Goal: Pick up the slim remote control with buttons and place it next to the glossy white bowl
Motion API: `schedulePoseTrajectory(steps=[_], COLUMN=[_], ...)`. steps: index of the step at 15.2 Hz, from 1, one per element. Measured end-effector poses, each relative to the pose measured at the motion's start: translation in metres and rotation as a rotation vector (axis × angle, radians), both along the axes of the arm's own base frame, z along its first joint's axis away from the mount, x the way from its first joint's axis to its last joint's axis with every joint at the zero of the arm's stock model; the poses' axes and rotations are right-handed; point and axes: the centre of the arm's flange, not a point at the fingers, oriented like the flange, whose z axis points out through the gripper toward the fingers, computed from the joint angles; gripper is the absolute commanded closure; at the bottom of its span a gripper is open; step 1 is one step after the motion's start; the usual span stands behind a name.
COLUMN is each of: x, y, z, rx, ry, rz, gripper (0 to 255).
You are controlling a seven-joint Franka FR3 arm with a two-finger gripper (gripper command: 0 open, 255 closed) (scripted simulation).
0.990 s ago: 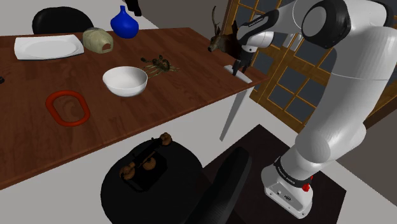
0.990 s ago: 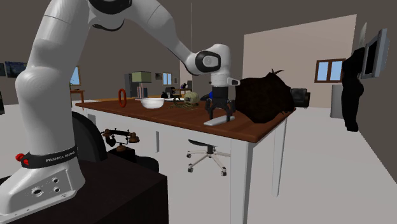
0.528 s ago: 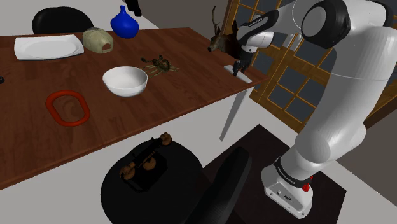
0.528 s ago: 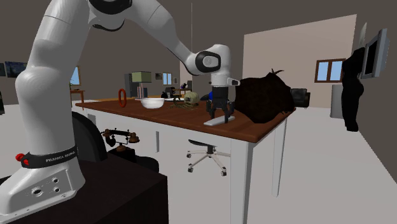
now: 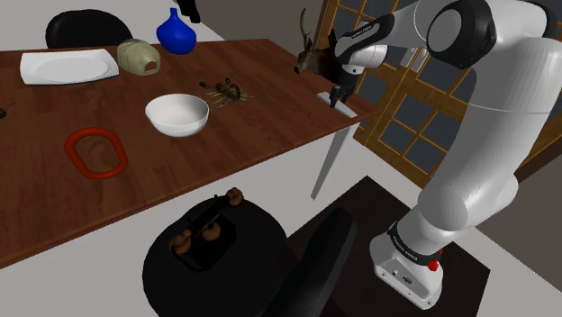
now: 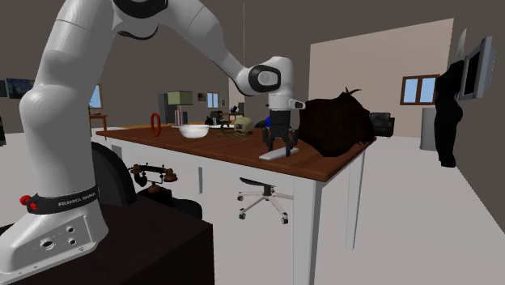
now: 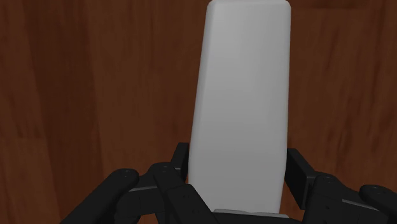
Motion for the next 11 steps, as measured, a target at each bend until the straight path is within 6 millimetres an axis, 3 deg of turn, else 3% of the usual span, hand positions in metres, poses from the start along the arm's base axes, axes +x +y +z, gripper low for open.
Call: schedulePoseTrajectory(steps=[11], x=[0.000], y=[-0.001], z=[0.053], rx=[0.000], ry=[0.000], rz=[0.000], gripper=[255])
